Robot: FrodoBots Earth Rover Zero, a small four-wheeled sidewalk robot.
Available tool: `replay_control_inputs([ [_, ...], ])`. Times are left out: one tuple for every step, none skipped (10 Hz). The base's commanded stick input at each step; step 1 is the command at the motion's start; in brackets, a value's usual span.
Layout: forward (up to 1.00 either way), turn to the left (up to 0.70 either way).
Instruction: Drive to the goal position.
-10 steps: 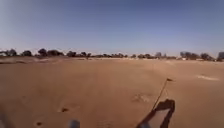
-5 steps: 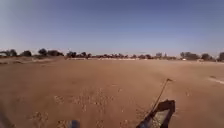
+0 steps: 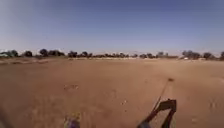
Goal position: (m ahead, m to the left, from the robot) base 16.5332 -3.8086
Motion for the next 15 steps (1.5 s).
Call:
replay_control_inputs([
  [1.0,0.0],
  [1.0,0.0],
  [1.0,0.0],
  [1.0,0.0],
  [1.0,0.0],
  [1.0,0.0],
  [1.0,0.0],
  [1.0,0.0],
  [1.0,0.0],
  [1.0,-0.06],
  [1.0,-0.28],
  [1.0,-0.18],
  [1.0,0.0],
  [1.0,0.0],
  [1.0,0.0],
])
